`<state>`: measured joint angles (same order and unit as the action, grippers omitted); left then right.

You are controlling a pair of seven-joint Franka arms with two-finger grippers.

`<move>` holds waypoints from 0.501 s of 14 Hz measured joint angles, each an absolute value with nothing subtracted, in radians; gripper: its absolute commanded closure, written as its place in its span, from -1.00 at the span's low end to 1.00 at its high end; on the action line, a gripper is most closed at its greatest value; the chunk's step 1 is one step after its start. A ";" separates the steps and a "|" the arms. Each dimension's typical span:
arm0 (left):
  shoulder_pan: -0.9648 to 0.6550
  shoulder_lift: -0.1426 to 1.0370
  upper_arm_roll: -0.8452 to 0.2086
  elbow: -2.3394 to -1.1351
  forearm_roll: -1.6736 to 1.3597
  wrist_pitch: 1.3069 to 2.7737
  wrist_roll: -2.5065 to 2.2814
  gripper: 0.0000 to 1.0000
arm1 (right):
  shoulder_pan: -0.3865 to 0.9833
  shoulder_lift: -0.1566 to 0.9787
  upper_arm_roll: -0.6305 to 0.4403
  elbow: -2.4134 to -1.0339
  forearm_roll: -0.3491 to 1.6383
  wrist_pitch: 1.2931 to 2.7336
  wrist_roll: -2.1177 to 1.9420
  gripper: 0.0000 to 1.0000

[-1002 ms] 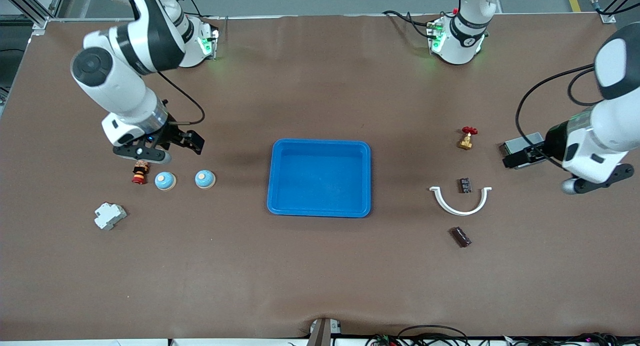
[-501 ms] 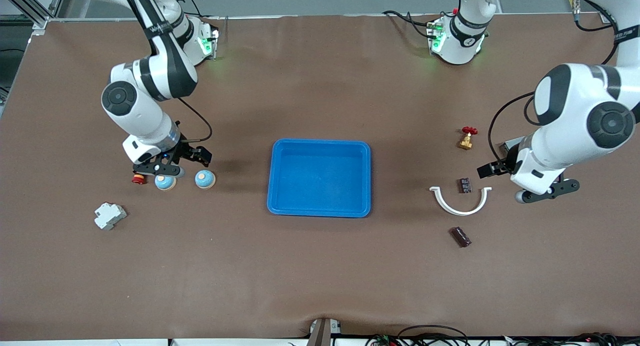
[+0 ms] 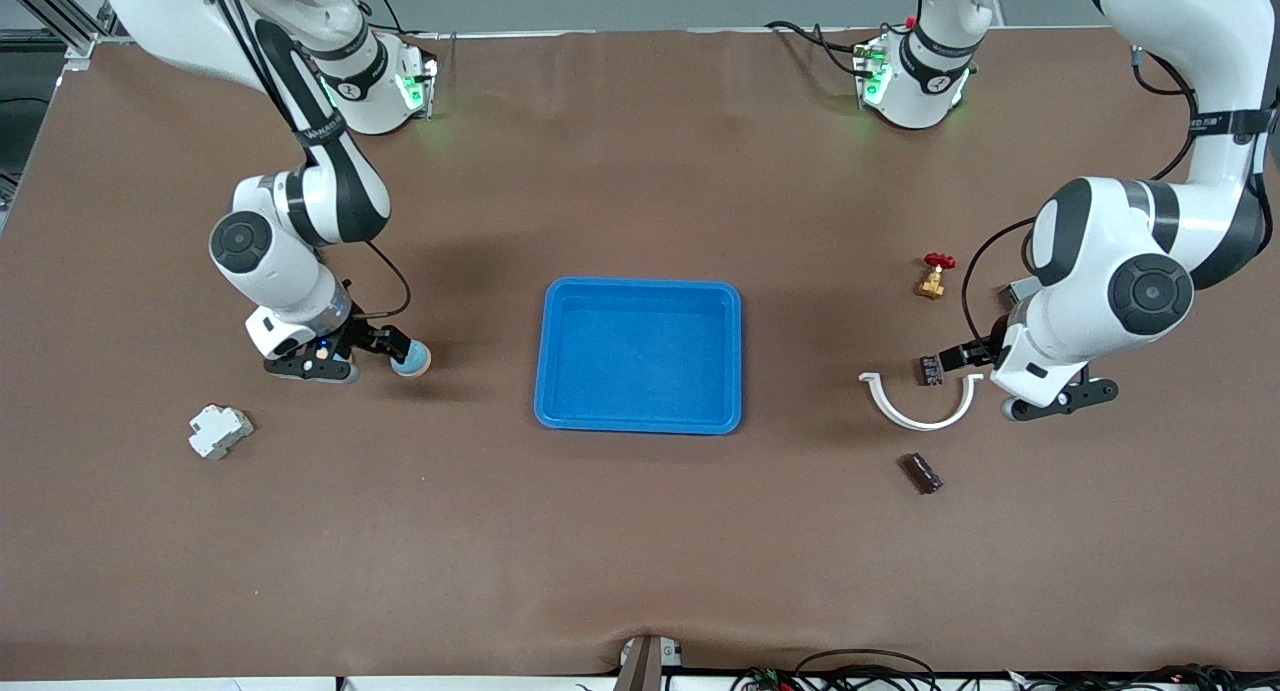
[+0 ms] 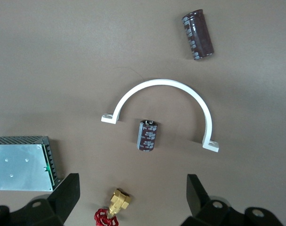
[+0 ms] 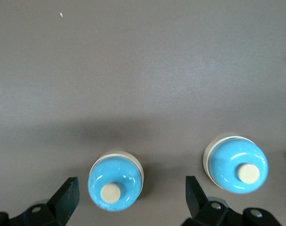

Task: Place electrolytic capacitor and blue bell in tray
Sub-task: 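Grasp a blue bell with the right gripper while the left gripper lowers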

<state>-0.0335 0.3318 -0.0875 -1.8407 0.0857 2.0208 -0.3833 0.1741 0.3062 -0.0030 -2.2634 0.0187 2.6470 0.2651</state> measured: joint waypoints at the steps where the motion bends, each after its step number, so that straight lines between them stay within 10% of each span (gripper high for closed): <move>1: -0.031 0.344 -0.088 -1.835 0.086 2.025 -0.384 -1.00 | 0.174 0.321 -0.002 -2.263 0.019 2.658 0.265 -1.00; 7: -0.031 0.419 -0.088 -1.806 0.086 2.053 -0.397 -1.00 | 0.176 0.364 0.001 -2.262 0.020 2.672 0.266 -1.00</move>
